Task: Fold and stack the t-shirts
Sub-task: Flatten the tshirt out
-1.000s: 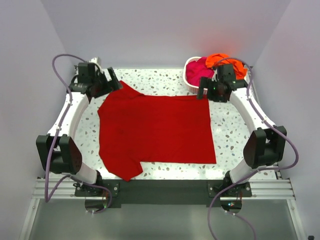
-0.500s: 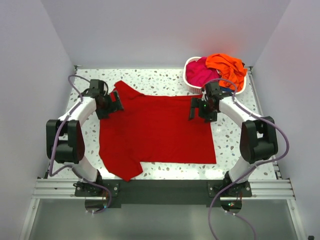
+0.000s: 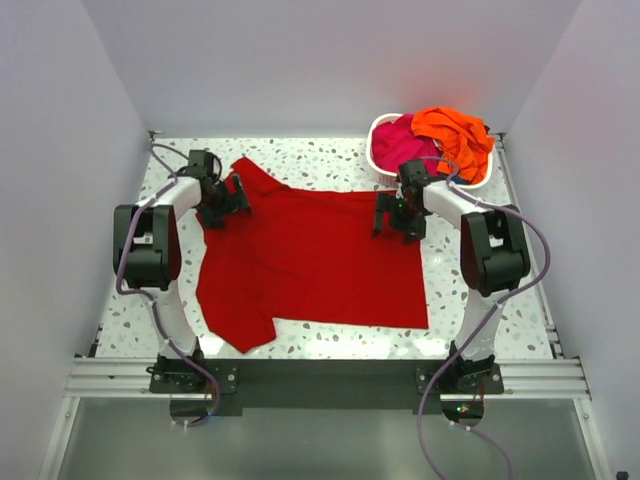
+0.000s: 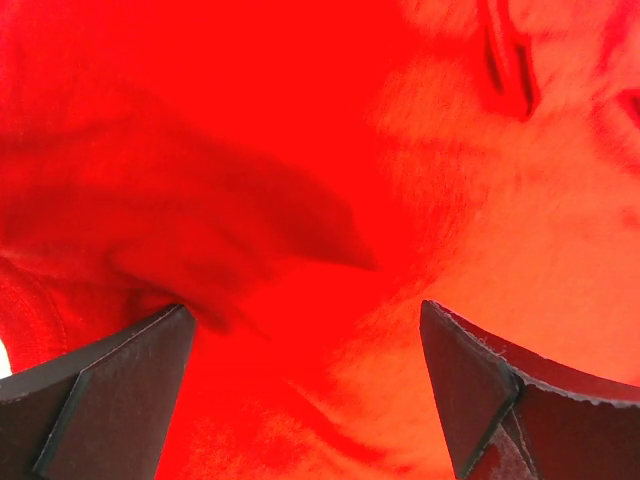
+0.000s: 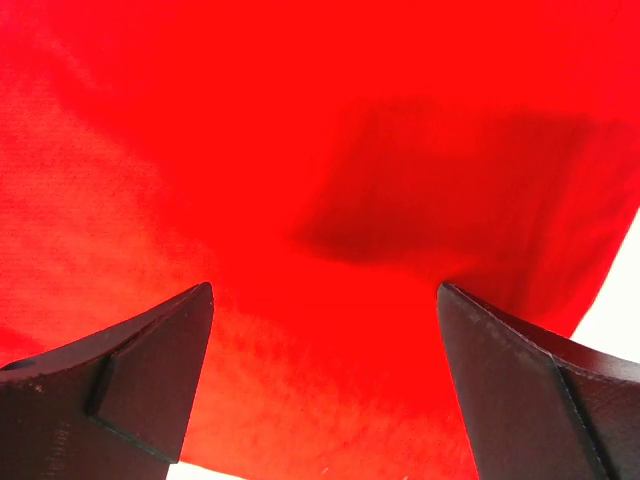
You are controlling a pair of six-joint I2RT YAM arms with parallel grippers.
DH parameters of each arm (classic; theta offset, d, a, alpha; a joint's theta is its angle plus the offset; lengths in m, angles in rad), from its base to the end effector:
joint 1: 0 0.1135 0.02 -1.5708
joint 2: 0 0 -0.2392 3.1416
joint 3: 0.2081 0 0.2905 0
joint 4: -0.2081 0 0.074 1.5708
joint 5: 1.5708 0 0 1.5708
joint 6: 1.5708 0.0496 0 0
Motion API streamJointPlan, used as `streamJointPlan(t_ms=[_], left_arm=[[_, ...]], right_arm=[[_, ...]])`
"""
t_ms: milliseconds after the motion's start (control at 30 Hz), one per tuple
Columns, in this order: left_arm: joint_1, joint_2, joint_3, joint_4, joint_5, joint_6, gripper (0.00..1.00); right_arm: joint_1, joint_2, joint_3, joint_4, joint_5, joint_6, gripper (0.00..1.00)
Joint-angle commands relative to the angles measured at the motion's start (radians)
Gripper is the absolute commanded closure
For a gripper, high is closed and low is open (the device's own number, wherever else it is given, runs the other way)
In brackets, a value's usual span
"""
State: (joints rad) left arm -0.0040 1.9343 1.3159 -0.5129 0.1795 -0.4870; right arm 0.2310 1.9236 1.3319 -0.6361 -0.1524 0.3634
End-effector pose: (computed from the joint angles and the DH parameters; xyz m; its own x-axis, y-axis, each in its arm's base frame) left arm 0.4236 -0.0106 0.1101 -0.8371 -0.4571 -0.3004 -0.3529 0.8710 -0.3419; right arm 0.4007 0.1020 0.1134 -0.9550 0.1363 -0.2635 0.0679 0.9650 0.2532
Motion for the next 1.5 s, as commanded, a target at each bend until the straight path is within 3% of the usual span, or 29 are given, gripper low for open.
streamJointPlan(t_ms=[0,267,467,667,800,833,933,1067,1133,1300,1467], left_arm=[[0.004,0.142,0.092,0.013,0.018,0.019,0.0],[0.004,0.343,0.414,-0.041,0.049,0.019,0.0],[-0.001,0.463,0.65,-0.033,0.109,0.024,0.0],[-0.04,0.41,0.666,0.068,0.182,0.033,0.0],[-0.056,0.175,0.493,0.16,0.181,0.036,0.0],[-0.056,0.122,0.389,0.178,0.17,0.034,0.0],[-0.056,-0.148,0.178,0.221,0.062,0.037,0.0],[-0.048,-0.338,-0.064,0.171,-0.089,0.018,0.0],[-0.041,-0.383,-0.172,0.122,-0.11,-0.007,0.0],[-0.036,-0.468,-0.303,0.051,-0.161,-0.035,0.17],[-0.033,-0.472,-0.394,0.027,-0.178,-0.048,0.2]], right_arm=[[0.004,0.063,0.07,-0.022,0.068,0.042,0.04],[-0.015,0.234,0.309,-0.154,0.243,0.098,0.03],[-0.042,0.342,0.498,-0.212,0.251,0.097,0.03],[-0.045,0.351,0.607,-0.185,0.154,0.004,0.02],[-0.045,0.257,0.624,-0.177,0.083,-0.049,0.02],[-0.044,0.233,0.621,-0.177,0.061,-0.064,0.02],[-0.044,0.152,0.58,-0.171,0.004,-0.078,0.02],[-0.044,0.039,0.465,-0.142,-0.062,-0.06,0.02],[-0.042,-0.029,0.389,-0.126,-0.09,-0.034,0.02],[-0.019,-0.136,0.247,-0.111,-0.138,-0.021,0.02],[0.031,-0.199,0.168,-0.111,-0.084,-0.031,0.03]])
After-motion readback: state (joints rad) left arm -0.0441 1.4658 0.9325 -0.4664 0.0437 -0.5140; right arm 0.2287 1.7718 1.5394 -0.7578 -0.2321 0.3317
